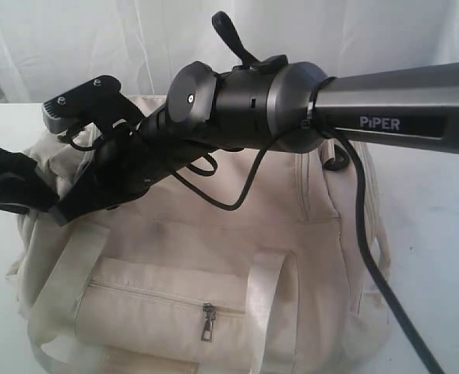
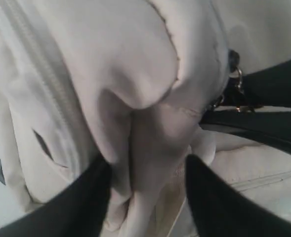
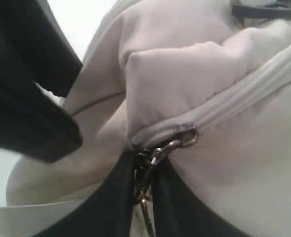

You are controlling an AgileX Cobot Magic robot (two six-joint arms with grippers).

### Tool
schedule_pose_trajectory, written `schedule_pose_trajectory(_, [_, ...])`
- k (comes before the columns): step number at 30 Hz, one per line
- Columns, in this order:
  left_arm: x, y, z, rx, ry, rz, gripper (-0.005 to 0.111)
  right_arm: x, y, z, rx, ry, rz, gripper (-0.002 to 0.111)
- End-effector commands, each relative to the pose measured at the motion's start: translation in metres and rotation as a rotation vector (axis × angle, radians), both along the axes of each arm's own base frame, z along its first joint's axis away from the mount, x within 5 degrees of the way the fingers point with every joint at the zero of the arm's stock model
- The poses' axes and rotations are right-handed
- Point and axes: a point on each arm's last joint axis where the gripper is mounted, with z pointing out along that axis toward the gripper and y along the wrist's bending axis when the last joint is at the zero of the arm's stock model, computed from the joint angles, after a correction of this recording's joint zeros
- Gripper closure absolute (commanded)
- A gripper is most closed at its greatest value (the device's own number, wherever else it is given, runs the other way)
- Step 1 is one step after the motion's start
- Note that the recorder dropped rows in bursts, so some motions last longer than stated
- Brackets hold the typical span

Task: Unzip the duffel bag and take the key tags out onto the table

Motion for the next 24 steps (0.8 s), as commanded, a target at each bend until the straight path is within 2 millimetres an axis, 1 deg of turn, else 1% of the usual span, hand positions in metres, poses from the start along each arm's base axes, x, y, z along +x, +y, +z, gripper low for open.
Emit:
schedule_pose_trajectory(1, [-0.007, -0.001, 0.002, -0.007, 0.032, -0.033, 0.019, 0.001, -0.002, 0.007, 0.005, -0.014, 0.006, 0.108])
schedule_pose_trajectory(2, [-0.007, -0.001, 0.0, -0.005, 0.029, -0.023, 0.016, 0.001, -0.002, 0.007, 0.006, -0.015, 0.005, 0.108])
schedule_pose_trajectory(4, [-0.007, 0.0, -0.004, -0.001, 0.026, -0.007, 0.017, 0.001, -0.002, 0.007, 0.008, -0.017, 0.003, 0.108])
schedule_pose_trajectory(9, [-0.007, 0.002, -0.012, 0.011, 0.01, 0.026, 0.023, 0.001, -0.002, 0.008, 0.009, -0.018, 0.002, 0.108])
schedule_pose_trajectory(14, [-0.003, 0.003, -0.024, 0.025, 0.016, 0.051, 0.031, 0.001, -0.002, 0.008, 0.009, -0.016, 0.002, 0.108])
schedule_pose_trajectory(17, [0.001, 0.003, -0.028, 0.023, 0.019, 0.065, 0.04, 0.001, -0.002, 0.008, 0.009, -0.016, 0.002, 0.108])
schedule_pose_trajectory(21, [0.005, 0.002, -0.034, -0.005, 0.048, 0.081, 0.058, 0.001, -0.002, 0.008, 0.009, -0.016, 0.002, 0.108])
schedule_pose_trajectory(24, [0.006, 0.0, -0.035, -0.033, 0.054, 0.094, 0.072, 0.001, -0.002, 0.008, 0.009, -0.016, 0.002, 0.108])
